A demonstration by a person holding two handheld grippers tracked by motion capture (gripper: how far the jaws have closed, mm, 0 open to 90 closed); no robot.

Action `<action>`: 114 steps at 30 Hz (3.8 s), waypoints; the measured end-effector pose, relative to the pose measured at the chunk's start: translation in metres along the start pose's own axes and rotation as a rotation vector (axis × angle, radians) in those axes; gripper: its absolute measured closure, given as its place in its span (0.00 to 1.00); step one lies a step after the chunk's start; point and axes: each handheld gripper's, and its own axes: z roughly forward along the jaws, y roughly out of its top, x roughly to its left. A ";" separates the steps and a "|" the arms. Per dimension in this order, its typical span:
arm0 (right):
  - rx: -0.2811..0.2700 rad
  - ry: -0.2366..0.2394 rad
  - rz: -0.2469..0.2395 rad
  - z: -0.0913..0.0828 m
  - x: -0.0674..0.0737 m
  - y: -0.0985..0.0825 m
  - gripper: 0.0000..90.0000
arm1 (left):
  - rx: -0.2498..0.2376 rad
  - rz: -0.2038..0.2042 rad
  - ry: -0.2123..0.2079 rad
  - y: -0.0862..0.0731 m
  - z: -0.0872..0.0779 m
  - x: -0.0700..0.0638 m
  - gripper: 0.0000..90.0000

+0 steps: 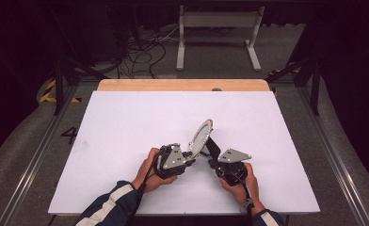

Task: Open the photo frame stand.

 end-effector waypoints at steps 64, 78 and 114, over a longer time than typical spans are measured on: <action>-0.181 -0.009 0.179 0.026 0.032 0.038 0.47 | 0.060 -0.264 0.188 -0.098 -0.131 -0.007 0.18; -0.208 -0.061 0.200 0.031 0.029 0.039 0.59 | 0.063 -0.263 0.175 -0.101 -0.130 -0.007 0.20; -0.159 0.070 0.173 0.021 0.011 0.036 0.73 | 0.054 -0.239 0.079 -0.071 -0.090 0.022 0.21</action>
